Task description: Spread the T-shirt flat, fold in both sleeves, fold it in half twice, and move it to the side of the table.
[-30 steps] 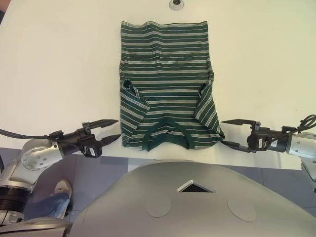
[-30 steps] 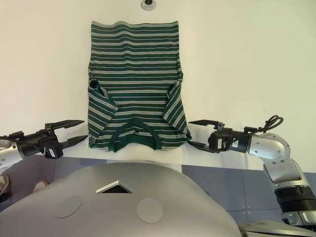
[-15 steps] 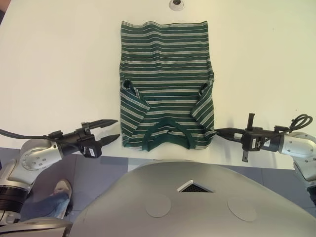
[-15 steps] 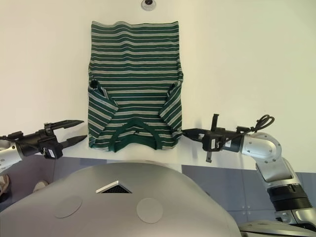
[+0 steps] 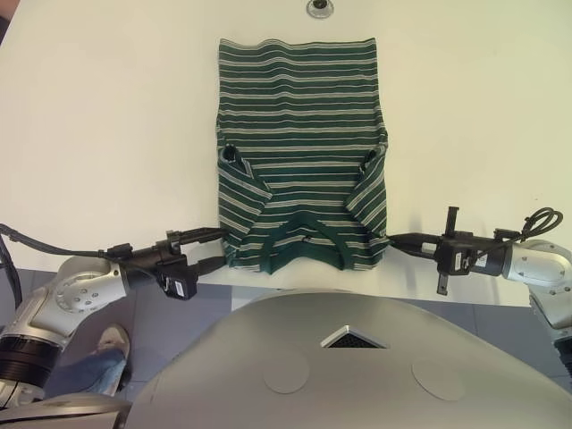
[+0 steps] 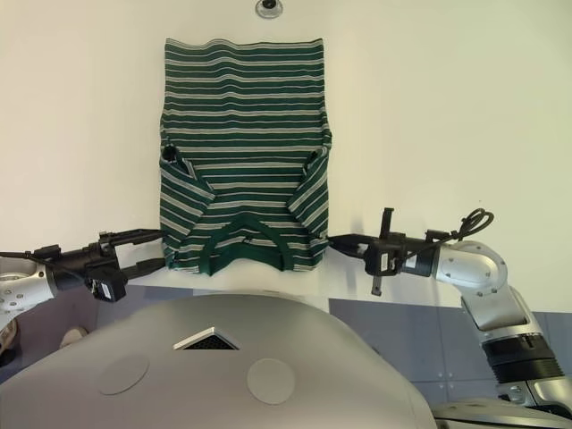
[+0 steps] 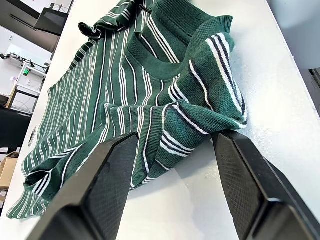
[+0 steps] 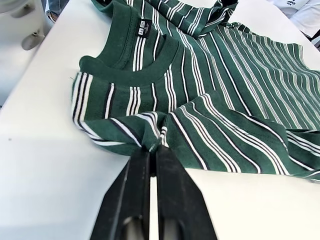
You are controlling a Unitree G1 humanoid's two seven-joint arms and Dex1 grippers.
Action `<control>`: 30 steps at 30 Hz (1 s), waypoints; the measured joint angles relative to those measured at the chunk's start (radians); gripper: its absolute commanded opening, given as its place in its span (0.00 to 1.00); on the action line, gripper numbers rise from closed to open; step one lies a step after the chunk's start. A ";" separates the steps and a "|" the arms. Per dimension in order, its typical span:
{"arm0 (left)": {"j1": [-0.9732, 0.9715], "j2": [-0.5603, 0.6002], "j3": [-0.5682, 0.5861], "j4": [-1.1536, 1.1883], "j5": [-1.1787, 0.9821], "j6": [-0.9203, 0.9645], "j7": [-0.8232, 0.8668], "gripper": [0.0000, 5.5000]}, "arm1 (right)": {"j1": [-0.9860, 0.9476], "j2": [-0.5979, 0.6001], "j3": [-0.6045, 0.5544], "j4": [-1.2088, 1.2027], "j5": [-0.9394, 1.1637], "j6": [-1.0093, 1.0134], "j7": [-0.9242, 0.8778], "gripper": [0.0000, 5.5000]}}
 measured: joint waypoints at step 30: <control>0.109 0.201 -0.068 -0.134 -0.566 -0.104 -0.101 0.00 | 0.131 -0.083 -0.054 -0.063 0.272 -0.076 0.174 0.00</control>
